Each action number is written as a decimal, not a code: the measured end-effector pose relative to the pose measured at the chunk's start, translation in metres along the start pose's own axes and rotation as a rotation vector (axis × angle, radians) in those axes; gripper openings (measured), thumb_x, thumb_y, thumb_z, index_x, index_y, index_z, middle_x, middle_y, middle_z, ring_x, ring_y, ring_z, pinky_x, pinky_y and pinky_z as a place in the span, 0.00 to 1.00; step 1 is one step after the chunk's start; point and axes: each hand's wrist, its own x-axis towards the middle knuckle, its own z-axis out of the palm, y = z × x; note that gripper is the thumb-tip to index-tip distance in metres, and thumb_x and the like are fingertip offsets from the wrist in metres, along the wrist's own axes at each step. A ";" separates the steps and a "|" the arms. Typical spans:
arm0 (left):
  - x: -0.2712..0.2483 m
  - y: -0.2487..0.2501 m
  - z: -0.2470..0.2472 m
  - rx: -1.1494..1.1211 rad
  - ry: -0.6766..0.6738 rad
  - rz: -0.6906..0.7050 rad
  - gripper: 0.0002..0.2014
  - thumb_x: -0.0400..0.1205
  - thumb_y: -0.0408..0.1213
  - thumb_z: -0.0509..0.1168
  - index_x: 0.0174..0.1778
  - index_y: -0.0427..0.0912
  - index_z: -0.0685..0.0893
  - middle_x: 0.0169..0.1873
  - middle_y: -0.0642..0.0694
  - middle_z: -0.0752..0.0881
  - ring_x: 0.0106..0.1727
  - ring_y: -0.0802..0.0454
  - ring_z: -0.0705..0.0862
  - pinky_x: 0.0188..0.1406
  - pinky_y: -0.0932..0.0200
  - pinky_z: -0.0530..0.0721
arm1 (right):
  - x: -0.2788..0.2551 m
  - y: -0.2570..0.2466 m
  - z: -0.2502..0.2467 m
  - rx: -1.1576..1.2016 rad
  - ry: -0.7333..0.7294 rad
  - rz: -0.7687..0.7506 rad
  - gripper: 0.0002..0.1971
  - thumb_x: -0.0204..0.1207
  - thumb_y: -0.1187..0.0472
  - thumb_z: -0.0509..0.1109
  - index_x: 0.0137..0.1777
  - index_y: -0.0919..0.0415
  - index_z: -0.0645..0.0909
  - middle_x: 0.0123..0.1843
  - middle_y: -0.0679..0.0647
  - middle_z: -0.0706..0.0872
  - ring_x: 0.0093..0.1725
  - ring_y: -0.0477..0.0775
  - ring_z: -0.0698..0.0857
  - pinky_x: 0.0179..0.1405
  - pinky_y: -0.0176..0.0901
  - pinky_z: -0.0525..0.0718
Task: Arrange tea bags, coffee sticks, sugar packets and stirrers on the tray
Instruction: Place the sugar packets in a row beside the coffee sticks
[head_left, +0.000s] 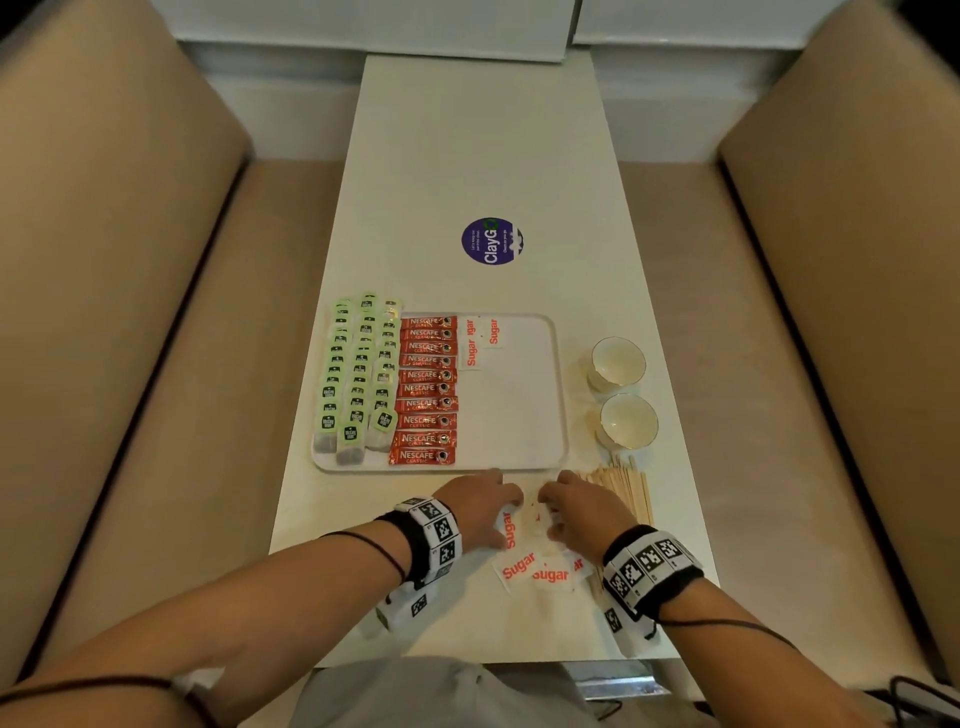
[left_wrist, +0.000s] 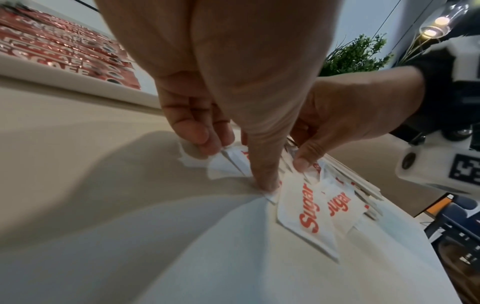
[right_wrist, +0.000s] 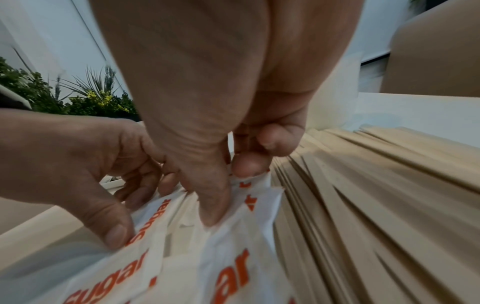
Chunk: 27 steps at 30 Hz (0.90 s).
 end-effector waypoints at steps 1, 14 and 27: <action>0.000 0.000 0.000 0.000 0.000 -0.012 0.29 0.76 0.47 0.78 0.71 0.51 0.77 0.58 0.47 0.77 0.56 0.45 0.83 0.57 0.50 0.84 | 0.000 -0.001 0.001 0.008 -0.002 -0.012 0.21 0.78 0.57 0.75 0.71 0.50 0.79 0.60 0.47 0.78 0.52 0.54 0.85 0.54 0.49 0.88; -0.007 -0.022 -0.003 -0.231 0.042 -0.118 0.14 0.75 0.43 0.79 0.54 0.50 0.84 0.48 0.52 0.86 0.48 0.51 0.85 0.48 0.57 0.84 | 0.001 -0.011 -0.006 0.068 0.064 -0.141 0.12 0.85 0.56 0.68 0.65 0.51 0.84 0.59 0.47 0.82 0.53 0.54 0.86 0.53 0.45 0.85; -0.030 -0.042 -0.045 -0.325 0.138 -0.095 0.08 0.76 0.39 0.74 0.38 0.50 0.80 0.37 0.53 0.84 0.39 0.54 0.81 0.35 0.61 0.75 | 0.003 -0.036 -0.040 0.188 0.146 -0.220 0.10 0.88 0.53 0.64 0.63 0.51 0.85 0.55 0.45 0.84 0.49 0.46 0.83 0.49 0.38 0.79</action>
